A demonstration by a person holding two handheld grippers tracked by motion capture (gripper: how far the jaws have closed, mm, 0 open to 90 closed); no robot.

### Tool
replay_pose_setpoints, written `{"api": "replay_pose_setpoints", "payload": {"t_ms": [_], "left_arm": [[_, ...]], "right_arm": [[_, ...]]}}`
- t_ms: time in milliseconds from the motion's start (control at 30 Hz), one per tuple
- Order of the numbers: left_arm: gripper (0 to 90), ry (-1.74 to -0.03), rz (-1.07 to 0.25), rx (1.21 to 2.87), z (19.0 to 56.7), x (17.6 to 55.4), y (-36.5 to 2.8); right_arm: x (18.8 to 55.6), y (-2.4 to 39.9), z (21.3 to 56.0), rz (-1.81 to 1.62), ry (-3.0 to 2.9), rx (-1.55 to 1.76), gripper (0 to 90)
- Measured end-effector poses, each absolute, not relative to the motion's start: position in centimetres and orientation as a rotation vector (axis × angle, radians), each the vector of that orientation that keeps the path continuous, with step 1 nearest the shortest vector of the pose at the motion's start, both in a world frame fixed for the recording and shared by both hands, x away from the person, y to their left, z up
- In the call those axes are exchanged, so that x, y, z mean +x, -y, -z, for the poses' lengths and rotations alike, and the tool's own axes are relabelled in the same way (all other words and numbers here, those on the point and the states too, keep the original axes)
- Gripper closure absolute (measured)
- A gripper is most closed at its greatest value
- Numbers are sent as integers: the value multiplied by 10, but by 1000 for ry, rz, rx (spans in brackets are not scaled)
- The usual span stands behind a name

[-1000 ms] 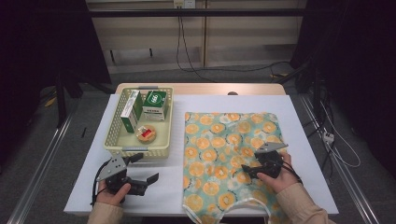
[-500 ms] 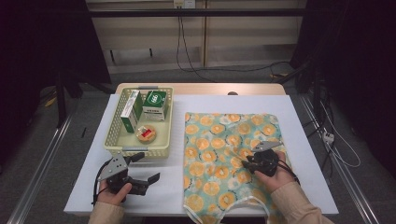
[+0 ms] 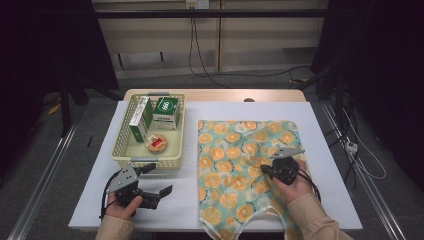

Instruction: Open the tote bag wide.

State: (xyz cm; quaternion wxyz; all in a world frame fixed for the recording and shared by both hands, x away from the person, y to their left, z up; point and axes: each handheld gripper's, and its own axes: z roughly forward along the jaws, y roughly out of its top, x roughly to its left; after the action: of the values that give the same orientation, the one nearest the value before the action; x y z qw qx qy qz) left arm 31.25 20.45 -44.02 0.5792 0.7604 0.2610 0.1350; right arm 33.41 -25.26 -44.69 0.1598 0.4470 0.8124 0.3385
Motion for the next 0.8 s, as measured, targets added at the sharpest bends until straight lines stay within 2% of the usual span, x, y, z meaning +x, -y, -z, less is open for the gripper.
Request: {"api": "replay_pose_setpoints", "payload": {"t_ms": [267, 800], "left_arm": [[33, -606, -311, 1781, 441, 314, -205], [32, -617, -306, 1778, 442, 313, -206]], "right_arm": [[359, 248, 433, -944, -2296, 1235, 900], [388, 266, 415, -1017, -2132, 1311, 900]]}}
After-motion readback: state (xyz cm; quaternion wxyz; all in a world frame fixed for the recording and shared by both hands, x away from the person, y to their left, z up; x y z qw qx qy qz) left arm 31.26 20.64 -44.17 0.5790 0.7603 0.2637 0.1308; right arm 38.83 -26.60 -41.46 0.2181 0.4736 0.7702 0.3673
